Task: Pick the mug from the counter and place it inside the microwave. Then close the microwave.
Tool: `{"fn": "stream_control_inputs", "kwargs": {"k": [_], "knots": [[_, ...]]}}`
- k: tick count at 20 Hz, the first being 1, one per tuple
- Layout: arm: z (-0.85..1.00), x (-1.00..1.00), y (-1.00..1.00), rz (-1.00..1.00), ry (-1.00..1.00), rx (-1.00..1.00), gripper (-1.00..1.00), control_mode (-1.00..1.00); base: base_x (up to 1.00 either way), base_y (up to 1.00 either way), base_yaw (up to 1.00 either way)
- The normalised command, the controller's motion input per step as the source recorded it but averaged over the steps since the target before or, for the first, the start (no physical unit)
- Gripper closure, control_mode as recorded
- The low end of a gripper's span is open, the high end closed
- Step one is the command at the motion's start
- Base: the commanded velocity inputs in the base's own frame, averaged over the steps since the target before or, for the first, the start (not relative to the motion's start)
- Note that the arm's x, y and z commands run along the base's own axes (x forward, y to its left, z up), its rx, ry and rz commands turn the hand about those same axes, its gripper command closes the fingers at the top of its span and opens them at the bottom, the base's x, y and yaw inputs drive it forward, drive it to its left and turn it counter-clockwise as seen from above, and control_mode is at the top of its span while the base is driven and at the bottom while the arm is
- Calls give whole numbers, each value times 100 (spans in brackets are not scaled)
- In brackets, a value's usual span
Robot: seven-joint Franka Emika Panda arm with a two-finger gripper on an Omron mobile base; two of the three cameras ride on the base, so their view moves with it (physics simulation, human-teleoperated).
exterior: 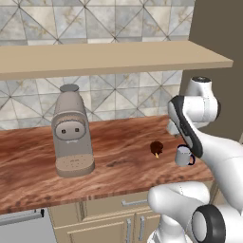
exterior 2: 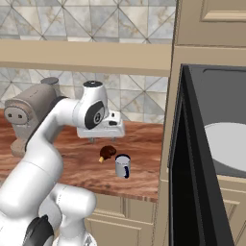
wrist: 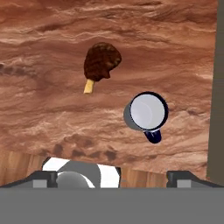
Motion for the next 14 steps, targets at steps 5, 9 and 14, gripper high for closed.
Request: {"fn": "stream_control_inputs", "kwargs": {"k": [5,9,14], "knots": [[-2,-2,-19,7,8,-14,-100,-100,0,0,0],[-19,-10,-36,4,1,-3,-100,-100,0,0,0],[-36,-5,-42,4,0,0,-100,-100,0,0,0]]}}
